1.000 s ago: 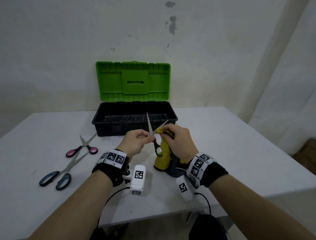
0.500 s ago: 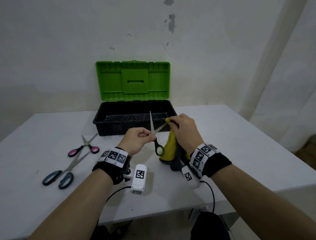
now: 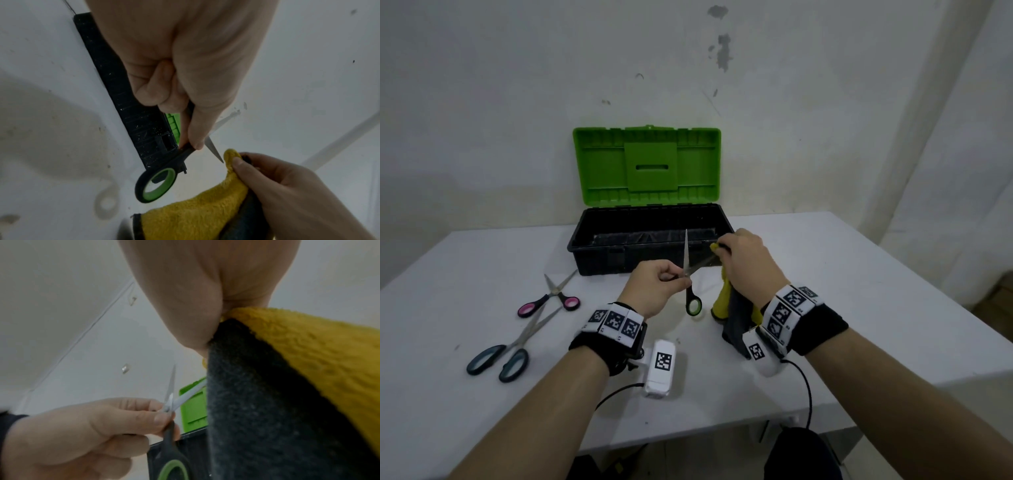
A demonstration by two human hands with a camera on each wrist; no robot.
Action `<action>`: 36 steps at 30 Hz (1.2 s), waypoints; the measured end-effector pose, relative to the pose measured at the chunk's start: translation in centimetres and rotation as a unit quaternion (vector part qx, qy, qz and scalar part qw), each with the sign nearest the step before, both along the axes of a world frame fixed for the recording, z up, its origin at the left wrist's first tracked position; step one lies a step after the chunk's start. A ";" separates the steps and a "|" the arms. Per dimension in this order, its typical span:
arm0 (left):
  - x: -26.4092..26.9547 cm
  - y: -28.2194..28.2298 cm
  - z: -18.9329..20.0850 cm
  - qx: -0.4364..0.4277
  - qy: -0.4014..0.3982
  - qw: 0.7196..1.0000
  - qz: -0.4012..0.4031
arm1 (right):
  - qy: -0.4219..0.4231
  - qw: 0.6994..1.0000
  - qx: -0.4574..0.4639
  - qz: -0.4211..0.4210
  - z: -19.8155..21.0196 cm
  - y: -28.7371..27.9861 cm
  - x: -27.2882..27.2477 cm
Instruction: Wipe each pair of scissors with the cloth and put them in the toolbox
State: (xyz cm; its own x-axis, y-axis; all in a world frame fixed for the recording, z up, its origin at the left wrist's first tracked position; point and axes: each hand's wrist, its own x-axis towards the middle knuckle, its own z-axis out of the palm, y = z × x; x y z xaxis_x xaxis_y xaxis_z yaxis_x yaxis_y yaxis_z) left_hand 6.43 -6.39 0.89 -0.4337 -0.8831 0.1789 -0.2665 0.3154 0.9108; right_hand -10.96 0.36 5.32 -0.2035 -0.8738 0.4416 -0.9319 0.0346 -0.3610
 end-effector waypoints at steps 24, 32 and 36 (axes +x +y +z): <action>-0.3 0.9 1.0 0.240 0.125 0.959 -0.083 | -0.079 0.970 -0.219 0.068 -2.0 0.4 -2.0; -0.5 1.2 0.8 0.221 0.109 0.966 -0.082 | -0.007 0.973 -0.175 0.148 -3.1 1.0 -0.6; 0.0 1.1 0.7 0.193 0.087 0.975 -0.071 | -0.076 0.981 -0.178 0.031 -1.7 0.3 -2.4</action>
